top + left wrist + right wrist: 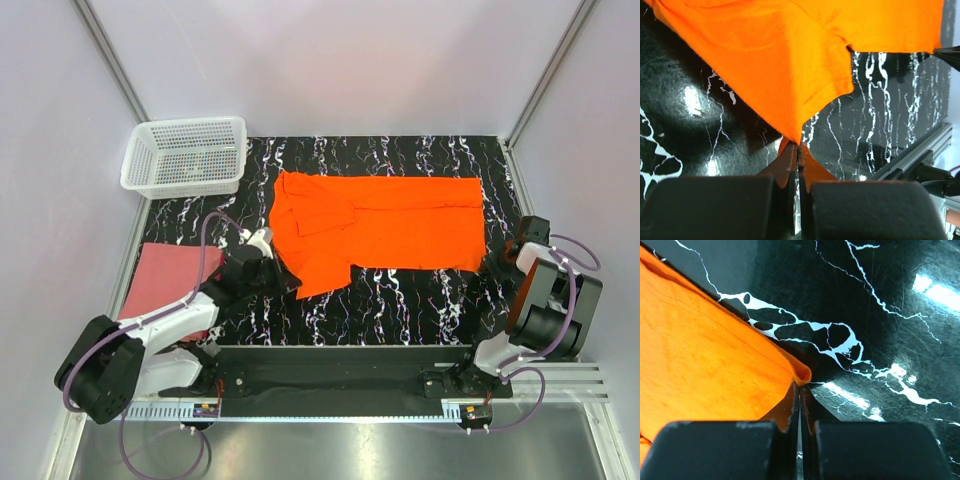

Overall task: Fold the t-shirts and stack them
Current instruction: Fold the tshirt

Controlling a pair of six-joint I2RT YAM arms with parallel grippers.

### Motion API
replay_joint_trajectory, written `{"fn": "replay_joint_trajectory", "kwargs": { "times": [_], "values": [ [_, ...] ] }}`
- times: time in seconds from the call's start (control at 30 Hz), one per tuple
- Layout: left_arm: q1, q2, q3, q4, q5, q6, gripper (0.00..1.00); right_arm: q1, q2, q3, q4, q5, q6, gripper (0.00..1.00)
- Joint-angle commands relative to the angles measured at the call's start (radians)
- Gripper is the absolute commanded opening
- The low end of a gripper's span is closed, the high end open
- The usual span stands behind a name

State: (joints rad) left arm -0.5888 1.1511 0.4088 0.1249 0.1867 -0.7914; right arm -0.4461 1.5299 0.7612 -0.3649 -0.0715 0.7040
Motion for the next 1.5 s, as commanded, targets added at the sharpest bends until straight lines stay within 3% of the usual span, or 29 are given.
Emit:
{"fn": "replay_joint_trajectory", "kwargs": {
  "times": [0.0,0.17,0.4,0.57,0.8,1.0,1.47],
  "values": [
    [-0.008,-0.059,-0.025,-0.002,0.007,-0.019,0.00,0.000,-0.028,-0.016,-0.072,0.022,-0.021,0.00],
    [-0.016,-0.105,-0.021,-0.025,-0.009,-0.035,0.00,0.000,-0.100,-0.019,-0.089,0.022,-0.040,0.00],
    [-0.014,-0.031,0.100,-0.059,-0.038,-0.026,0.00,0.001,-0.105,0.062,-0.097,-0.043,-0.090,0.00],
    [-0.005,0.047,0.231,-0.088,-0.075,-0.011,0.00,0.001,-0.034,0.171,-0.112,-0.091,-0.107,0.00],
    [0.099,0.169,0.390,-0.113,-0.096,0.026,0.00,0.001,0.090,0.328,-0.126,-0.142,-0.129,0.00],
    [0.199,0.297,0.478,-0.084,-0.033,-0.003,0.00,0.004,0.205,0.440,-0.129,-0.192,-0.129,0.00],
    [0.264,0.532,0.693,-0.090,0.037,-0.008,0.00,0.037,0.361,0.607,-0.131,-0.200,-0.112,0.00]
  ]
}}
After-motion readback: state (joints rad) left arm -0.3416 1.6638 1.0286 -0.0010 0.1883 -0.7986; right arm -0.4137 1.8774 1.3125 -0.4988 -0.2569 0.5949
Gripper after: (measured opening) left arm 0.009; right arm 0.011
